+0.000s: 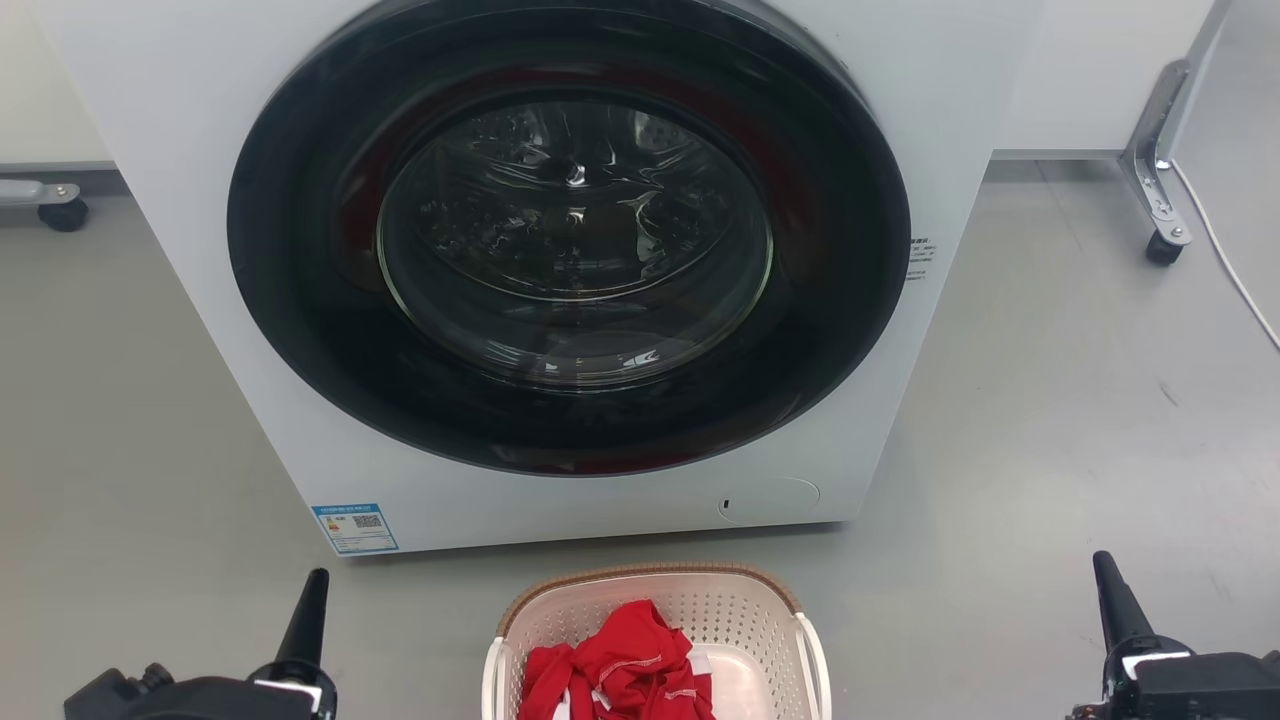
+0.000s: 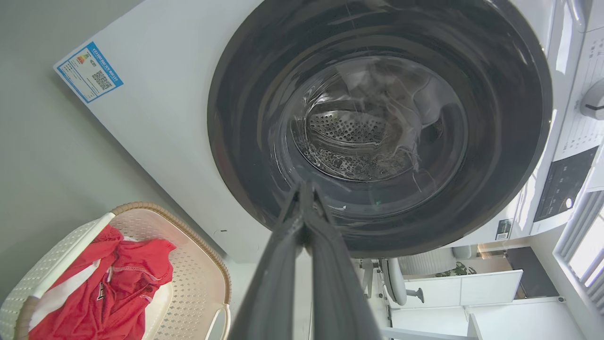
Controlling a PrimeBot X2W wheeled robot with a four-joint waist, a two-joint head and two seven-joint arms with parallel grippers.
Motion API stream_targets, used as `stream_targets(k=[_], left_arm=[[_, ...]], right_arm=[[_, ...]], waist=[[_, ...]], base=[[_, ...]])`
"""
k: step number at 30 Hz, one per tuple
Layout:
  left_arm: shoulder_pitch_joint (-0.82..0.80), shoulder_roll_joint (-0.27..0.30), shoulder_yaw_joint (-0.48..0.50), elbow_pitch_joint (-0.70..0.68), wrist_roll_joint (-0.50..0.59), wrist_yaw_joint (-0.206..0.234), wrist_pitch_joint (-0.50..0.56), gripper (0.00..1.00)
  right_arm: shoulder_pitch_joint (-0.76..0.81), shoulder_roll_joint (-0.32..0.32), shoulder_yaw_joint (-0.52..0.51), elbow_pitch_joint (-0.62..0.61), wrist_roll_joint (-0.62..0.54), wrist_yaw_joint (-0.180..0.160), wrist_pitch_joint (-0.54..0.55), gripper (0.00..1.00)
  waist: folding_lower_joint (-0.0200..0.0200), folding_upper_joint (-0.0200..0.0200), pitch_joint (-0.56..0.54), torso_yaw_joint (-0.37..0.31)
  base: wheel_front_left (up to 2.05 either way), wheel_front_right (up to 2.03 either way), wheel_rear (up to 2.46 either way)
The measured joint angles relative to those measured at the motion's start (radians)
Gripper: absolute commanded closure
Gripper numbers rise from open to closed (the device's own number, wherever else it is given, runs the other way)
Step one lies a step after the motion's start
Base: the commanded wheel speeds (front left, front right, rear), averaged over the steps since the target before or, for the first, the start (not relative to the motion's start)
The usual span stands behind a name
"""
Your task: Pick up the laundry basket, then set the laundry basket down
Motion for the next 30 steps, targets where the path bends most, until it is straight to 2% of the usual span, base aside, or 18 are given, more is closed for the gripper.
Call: stream_targets(k=[18, 30], left_arm=[[-0.048, -0.012, 0.054, 0.043, -0.251, -0.044, 0.026, 1.00], [-0.050, -0.014, 0.056, 0.045, -0.265, -0.044, 0.027, 1.00]], right_arm=[[-0.033, 0.033, -0.072, 0.048, 0.240, 0.044, 0.043, 1.00], [-0.044, 0.035, -0.074, 0.049, 0.242, 0.045, 0.043, 1.00]], waist=[[0.0000, 0.0000, 0.003, -0.003], [0.0000, 0.0000, 0.003, -0.003]], base=[[0.00, 0.00, 0.00], [0.00, 0.00, 0.00]])
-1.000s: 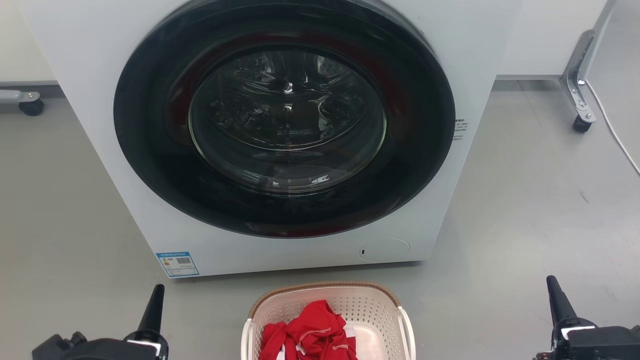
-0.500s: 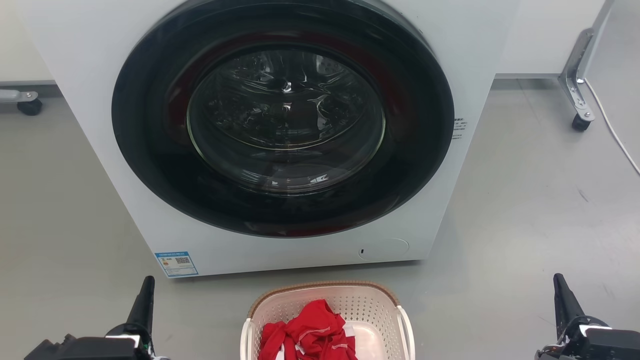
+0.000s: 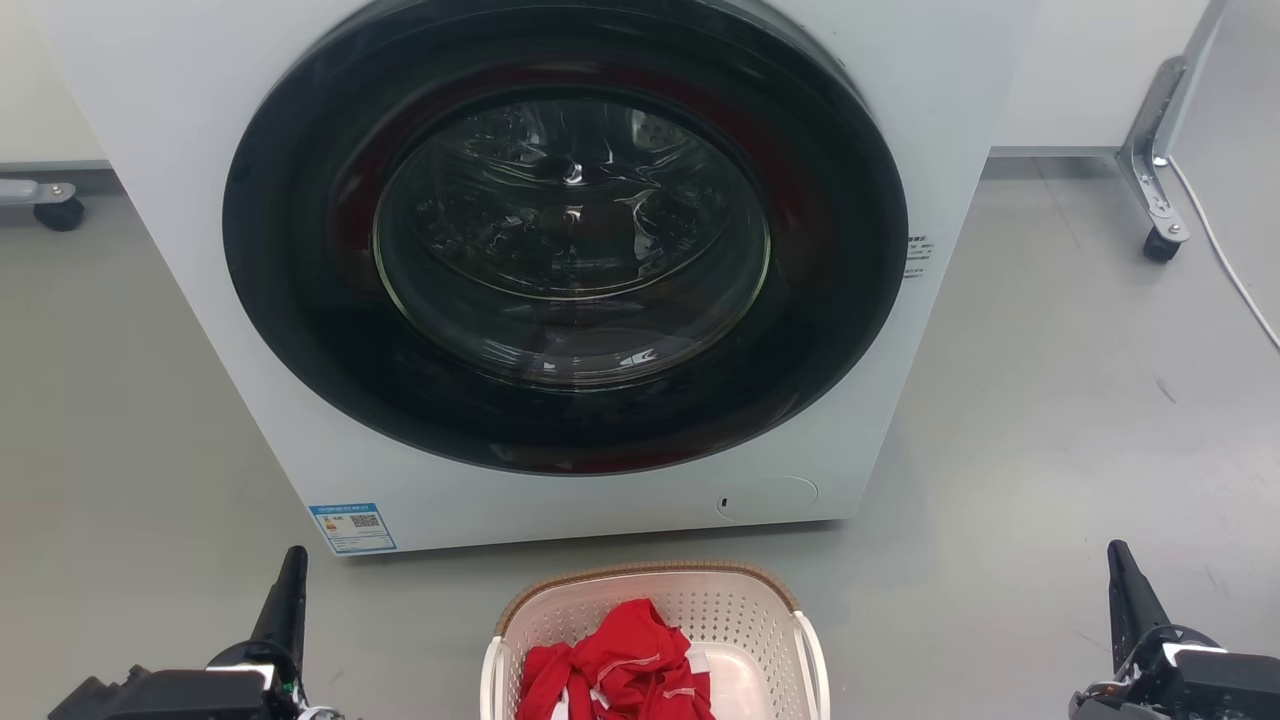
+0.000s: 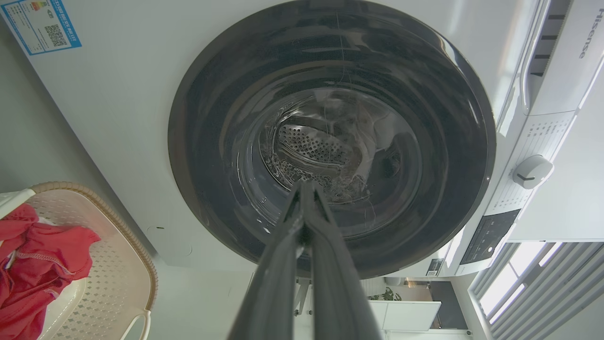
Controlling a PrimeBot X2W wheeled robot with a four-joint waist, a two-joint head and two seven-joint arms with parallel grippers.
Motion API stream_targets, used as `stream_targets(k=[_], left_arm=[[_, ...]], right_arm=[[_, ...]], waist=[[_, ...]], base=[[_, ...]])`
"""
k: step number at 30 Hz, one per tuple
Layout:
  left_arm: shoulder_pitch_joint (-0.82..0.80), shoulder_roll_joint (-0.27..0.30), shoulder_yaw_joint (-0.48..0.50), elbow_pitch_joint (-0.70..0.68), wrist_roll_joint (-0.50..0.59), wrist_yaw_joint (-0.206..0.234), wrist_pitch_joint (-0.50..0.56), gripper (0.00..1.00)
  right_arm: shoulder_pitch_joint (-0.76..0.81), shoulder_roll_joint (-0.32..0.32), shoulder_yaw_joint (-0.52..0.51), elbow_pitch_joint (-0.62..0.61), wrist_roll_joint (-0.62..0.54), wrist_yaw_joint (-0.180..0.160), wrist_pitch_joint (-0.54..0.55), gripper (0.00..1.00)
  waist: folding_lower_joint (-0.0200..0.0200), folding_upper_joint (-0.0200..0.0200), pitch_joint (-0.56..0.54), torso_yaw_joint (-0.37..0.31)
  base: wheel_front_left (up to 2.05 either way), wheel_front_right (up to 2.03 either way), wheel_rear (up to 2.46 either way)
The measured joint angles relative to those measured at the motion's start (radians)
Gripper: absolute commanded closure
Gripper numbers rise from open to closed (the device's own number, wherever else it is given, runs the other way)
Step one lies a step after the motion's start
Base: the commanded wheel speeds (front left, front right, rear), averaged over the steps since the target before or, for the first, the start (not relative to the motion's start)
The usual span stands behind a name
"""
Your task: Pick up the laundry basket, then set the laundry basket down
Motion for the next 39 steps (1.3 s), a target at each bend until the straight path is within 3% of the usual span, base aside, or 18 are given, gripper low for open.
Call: stream_targets(k=[39], left_arm=[[0.000, 0.000, 0.000, 0.002, -0.001, -0.007, 0.000, 1.00]], right_arm=[[0.000, 0.000, 0.000, 0.001, 0.000, 0.000, 0.000, 1.00]], waist=[[0.0000, 0.0000, 0.000, 0.000]], base=[[0.00, 0.00, 0.00]])
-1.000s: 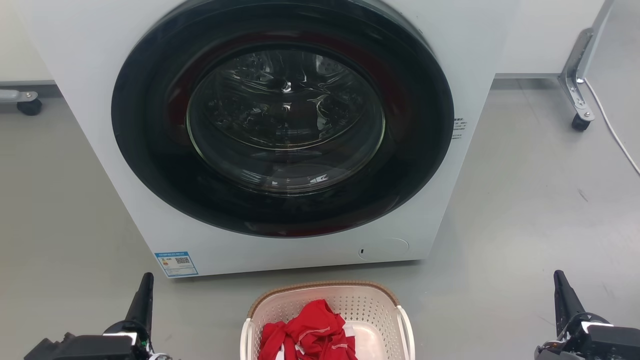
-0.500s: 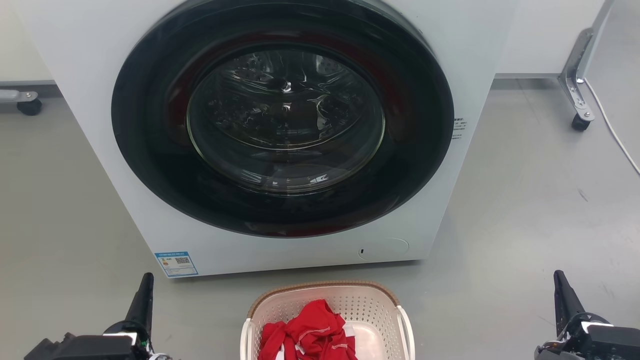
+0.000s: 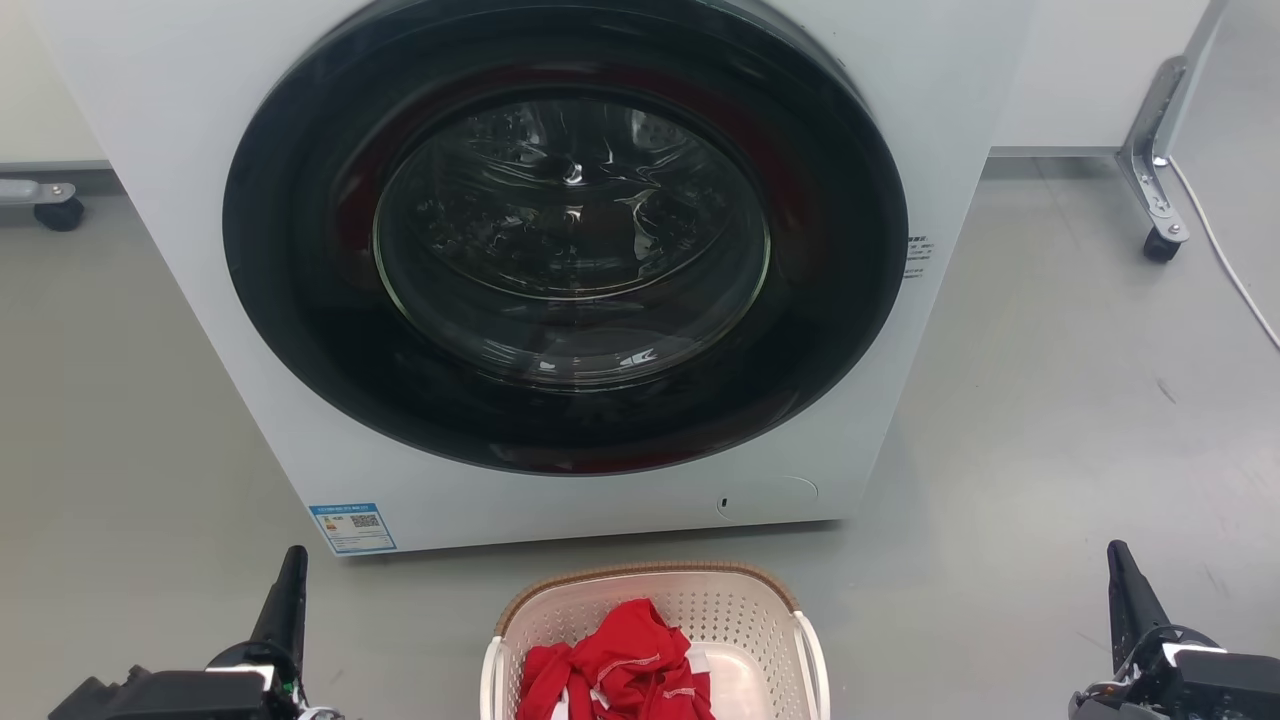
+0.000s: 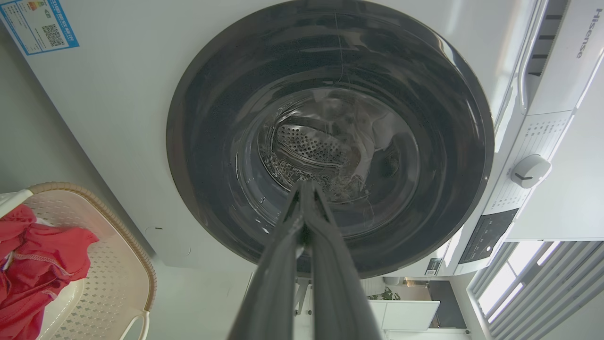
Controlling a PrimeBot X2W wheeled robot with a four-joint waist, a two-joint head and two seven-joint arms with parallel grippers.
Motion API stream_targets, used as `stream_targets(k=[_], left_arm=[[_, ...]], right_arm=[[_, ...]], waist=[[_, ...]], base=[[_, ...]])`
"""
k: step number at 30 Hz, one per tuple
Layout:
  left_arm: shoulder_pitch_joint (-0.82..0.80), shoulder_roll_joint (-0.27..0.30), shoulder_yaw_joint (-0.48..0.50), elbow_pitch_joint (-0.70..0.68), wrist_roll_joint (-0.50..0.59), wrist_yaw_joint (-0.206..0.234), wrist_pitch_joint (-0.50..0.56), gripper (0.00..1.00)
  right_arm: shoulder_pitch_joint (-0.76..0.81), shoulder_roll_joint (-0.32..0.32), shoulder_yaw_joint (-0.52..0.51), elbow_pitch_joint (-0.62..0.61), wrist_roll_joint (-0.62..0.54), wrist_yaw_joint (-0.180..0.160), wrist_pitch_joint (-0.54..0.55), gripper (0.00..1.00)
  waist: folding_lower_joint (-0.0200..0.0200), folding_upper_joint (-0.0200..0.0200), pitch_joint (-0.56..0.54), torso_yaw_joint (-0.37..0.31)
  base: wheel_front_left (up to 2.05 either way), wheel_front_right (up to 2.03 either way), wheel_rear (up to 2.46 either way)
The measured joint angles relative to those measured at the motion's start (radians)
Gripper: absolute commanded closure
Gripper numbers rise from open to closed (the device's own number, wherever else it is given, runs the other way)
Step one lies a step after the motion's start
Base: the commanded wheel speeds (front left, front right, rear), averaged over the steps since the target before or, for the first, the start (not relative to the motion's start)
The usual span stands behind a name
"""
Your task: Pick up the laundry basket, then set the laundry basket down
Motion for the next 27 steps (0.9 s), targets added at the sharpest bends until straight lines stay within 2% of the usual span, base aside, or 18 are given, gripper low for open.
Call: stream_targets(k=[27], left_arm=[[0.000, 0.000, 0.000, 0.002, 0.000, 0.000, 0.000, 1.00]], right_arm=[[0.000, 0.000, 0.000, 0.000, 0.000, 0.007, 0.000, 1.00]], waist=[[0.0000, 0.0000, 0.000, 0.000]], base=[[0.00, 0.00, 0.00]])
